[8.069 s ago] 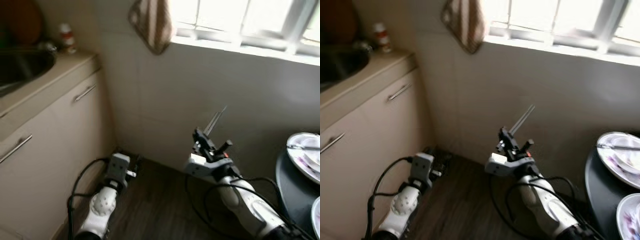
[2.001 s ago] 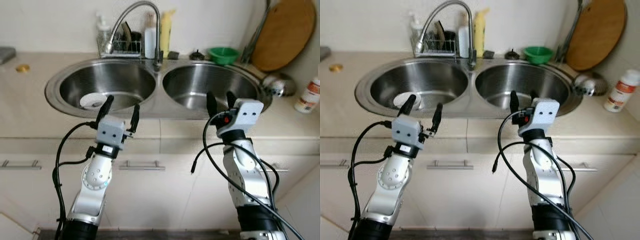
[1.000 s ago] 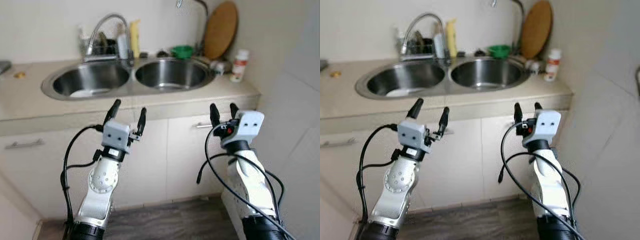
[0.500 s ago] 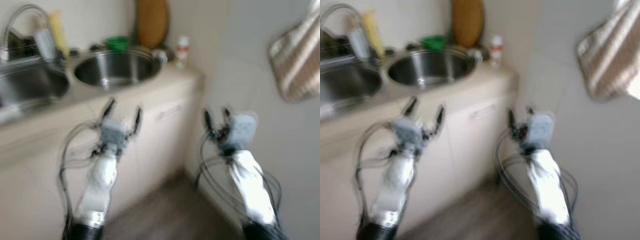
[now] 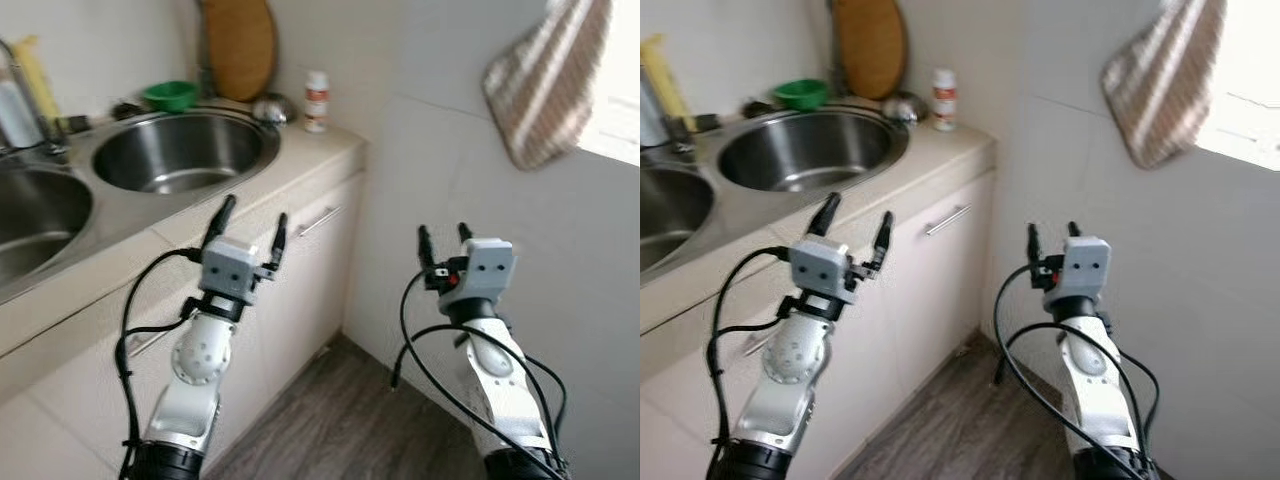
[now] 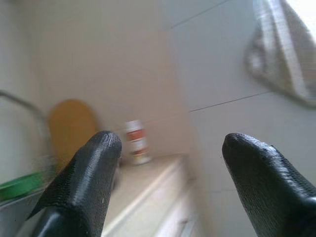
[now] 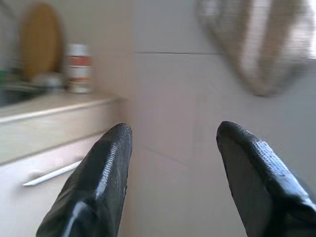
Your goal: Kitchen organization
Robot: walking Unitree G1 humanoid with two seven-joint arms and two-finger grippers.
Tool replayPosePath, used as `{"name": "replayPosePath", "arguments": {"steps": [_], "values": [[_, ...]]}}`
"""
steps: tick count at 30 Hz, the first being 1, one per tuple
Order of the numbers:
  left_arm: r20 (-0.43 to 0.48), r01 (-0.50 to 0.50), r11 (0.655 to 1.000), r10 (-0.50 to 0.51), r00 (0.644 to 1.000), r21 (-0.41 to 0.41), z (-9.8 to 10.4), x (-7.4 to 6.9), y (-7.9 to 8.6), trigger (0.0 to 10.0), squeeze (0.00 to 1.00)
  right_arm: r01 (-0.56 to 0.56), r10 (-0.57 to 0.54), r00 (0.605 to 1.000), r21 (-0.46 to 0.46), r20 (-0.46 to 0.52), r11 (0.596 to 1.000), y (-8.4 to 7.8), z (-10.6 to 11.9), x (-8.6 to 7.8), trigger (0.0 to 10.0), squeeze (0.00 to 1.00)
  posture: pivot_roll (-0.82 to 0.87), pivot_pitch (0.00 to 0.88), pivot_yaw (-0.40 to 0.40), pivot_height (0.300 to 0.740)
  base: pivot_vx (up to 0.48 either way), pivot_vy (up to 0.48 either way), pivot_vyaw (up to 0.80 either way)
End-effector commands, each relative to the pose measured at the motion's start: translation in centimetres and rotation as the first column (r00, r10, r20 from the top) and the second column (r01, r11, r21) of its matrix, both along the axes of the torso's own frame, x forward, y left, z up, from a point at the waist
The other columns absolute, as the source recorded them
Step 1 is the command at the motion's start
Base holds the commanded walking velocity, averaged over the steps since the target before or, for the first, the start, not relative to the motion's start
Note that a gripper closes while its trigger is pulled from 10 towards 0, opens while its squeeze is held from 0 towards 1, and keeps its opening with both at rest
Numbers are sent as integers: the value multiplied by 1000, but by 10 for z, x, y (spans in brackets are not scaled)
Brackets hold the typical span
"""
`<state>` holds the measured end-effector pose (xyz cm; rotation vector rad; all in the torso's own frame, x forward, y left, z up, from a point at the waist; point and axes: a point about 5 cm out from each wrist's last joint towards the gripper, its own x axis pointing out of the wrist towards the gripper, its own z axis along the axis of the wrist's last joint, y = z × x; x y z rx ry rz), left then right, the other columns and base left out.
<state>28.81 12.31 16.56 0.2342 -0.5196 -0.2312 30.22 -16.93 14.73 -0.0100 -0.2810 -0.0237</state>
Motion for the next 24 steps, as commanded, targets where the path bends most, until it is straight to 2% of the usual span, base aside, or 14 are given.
{"name": "replayPosePath", "arguments": {"steps": [1, 11, 20, 24], "values": [[6, 8, 1000, -8, 1000, 16, 1, 1, -1, 10000, 0, 17, -17, 1000, -6, -4, 1000, -2, -1, 0, 10000, 0, 26, 0, -9, 740, 0, -304, -800], [1, 15, 1000, -15, 1000, 19, -1, 1, -1, 10000, 0, 45, -46, 999, -18, -29, 999, -3, -7, 1, 10000, 0, 25, 0, -4, 740, 0, -410, -800], [-31, 16, 1000, -16, 999, -15, -5, 2, 1, 10000, 0, 53, -54, 998, -23, -36, 998, -3, -9, 2, 10000, 0, 27, 0, -1, 740, 0, 0, -800], [-49, 19, 1000, -20, 999, -21, -8, 3, 1, 10000, 0, 55, -56, 998, -22, -38, 998, -3, -9, 2, 10000, 0, 27, 0, -1, 740, 0, 416, -800]]}}
